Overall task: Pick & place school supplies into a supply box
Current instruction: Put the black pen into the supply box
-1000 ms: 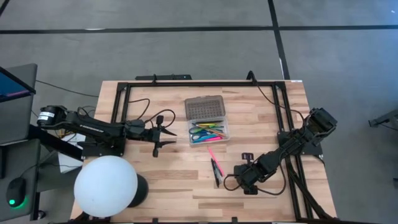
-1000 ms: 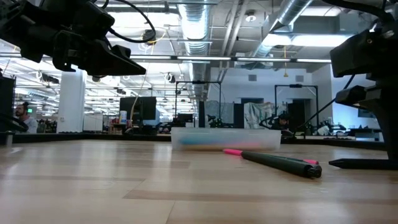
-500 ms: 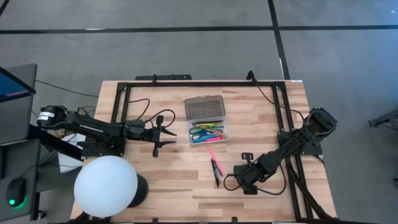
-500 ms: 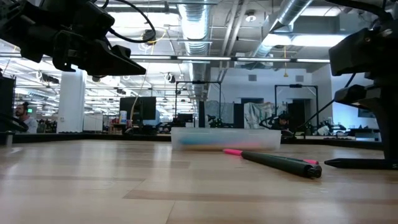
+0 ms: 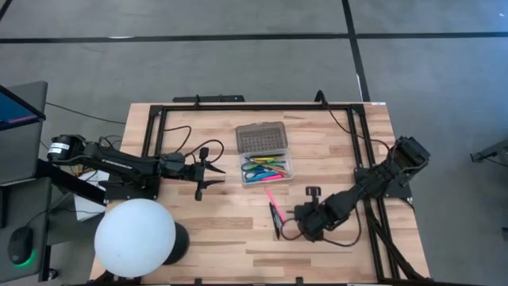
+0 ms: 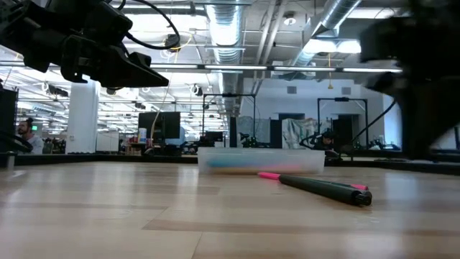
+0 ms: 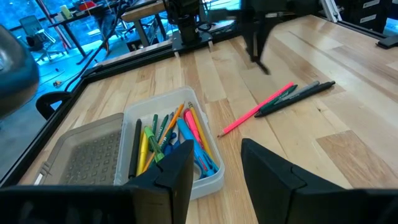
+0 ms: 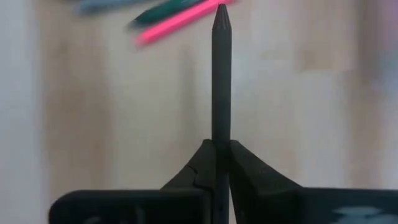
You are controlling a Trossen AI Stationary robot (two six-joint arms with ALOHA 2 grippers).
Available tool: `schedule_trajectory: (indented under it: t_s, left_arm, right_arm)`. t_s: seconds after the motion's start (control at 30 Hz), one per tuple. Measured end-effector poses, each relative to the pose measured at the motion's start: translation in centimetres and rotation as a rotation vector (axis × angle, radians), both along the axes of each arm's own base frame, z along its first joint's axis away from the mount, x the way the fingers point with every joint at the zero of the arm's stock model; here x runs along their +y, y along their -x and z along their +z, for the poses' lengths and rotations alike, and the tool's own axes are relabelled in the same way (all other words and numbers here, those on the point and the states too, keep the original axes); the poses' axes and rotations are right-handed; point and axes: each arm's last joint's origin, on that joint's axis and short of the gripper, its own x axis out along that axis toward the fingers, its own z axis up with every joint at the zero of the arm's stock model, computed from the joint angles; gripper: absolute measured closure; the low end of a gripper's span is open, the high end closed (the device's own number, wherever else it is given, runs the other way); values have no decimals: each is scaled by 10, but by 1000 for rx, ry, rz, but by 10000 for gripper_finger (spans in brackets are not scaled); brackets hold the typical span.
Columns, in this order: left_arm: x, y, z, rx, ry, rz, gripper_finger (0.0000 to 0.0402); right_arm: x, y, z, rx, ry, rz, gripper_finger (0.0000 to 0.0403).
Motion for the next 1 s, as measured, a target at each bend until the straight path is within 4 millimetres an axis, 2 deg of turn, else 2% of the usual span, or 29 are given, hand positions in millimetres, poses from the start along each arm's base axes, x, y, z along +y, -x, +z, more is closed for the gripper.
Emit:
schedule_trajectory:
  t_s: [0.2,0.4,0.57,0.7,0.83,1.0]
  left_arm:
    - [0,0,0,0,0,0,272]
    - [0,0,0,0,0,0,272]
    - [0,0,0,4,1,0,272]
    - [0,0,-1,15,1,1,272]
    - [0,1,-2,25,11,3,272]
    - [0,1,-4,41,16,6,272]
  right_arm:
    - [-23,-28,22,-131,175,-29,392]
    - [-66,-66,35,-266,192,-58,388]
    - [-98,-85,40,-339,179,-18,389]
    - [-118,-93,36,-339,161,-1,388]
    - [-135,-96,18,-250,177,-17,386]
    - [-145,-100,-1,-179,188,-31,386]
